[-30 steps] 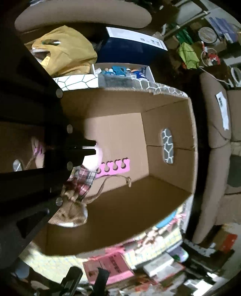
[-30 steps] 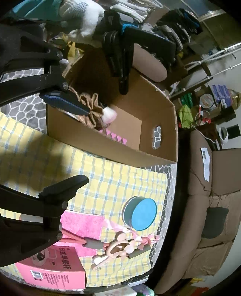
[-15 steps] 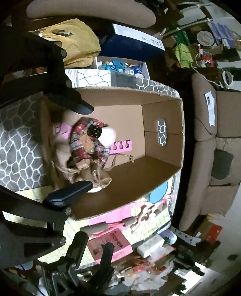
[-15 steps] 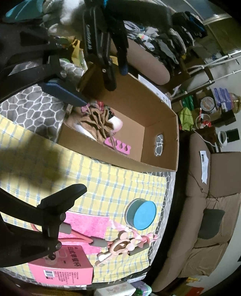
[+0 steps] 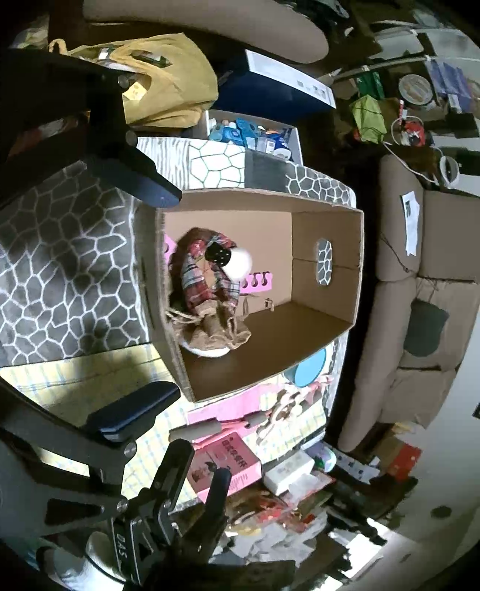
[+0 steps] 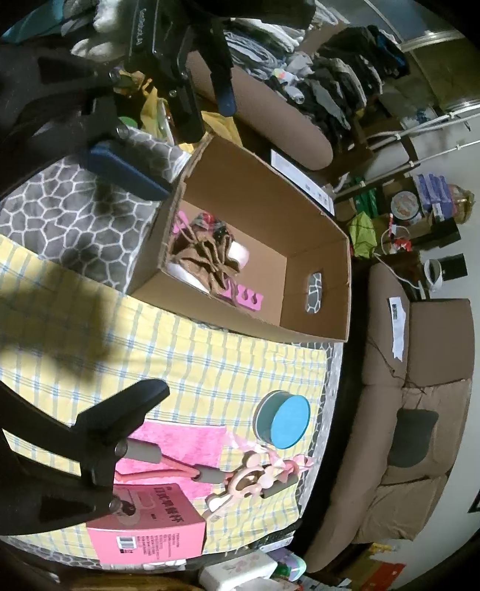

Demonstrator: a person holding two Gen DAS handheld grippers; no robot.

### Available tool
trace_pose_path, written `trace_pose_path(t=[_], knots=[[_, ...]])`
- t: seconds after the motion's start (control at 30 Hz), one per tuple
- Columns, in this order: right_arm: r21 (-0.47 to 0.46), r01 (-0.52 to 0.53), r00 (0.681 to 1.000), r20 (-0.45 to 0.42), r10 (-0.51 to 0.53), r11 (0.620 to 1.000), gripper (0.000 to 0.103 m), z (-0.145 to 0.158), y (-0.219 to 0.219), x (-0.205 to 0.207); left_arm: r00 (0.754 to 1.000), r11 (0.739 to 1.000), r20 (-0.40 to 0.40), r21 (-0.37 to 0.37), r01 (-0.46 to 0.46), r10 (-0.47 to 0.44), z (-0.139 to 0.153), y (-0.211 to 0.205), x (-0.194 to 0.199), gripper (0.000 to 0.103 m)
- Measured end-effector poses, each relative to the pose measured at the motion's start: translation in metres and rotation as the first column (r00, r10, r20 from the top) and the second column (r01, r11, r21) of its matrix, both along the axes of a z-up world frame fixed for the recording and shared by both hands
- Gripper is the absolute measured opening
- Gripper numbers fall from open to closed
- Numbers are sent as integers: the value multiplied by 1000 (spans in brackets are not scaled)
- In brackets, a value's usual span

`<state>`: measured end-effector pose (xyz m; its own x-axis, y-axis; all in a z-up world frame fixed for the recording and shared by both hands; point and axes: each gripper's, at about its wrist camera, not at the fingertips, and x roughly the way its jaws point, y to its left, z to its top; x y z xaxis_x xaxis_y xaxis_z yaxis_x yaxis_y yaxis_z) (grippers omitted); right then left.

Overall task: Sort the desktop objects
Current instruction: 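Withdraw both tools from the box toward the pink printed box on the table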

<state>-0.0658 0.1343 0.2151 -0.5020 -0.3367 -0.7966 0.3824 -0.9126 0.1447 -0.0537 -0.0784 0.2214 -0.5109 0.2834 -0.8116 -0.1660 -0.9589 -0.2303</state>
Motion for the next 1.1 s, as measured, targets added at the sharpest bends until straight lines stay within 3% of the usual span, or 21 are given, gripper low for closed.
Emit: trace_pose_path(t=[0.07,0.3,0.67,0.9,1.1], knots=[[3,2,1000,-5,-2,1000,99,1,0,5,1000,1000,1,12,-5,5,-1,0,6,103],[-30,-1,1000,9,2,1000,103,-1,4,20,999,998,19,41,-43,42,-4,-6,24,103],[-51,41,999,-23,-42,998,103,0,20,47,999,999,-4,15,-47,47,1,8,56,103],[-40,65,998,6,-65,997,103,-29,38,64,999,997,17,64,43,-44,-20,49,70,103],[-52,137,989,57,-134,989,103,-63,82,73,987,986,36,73,152,-155,-44,98,78,103]])
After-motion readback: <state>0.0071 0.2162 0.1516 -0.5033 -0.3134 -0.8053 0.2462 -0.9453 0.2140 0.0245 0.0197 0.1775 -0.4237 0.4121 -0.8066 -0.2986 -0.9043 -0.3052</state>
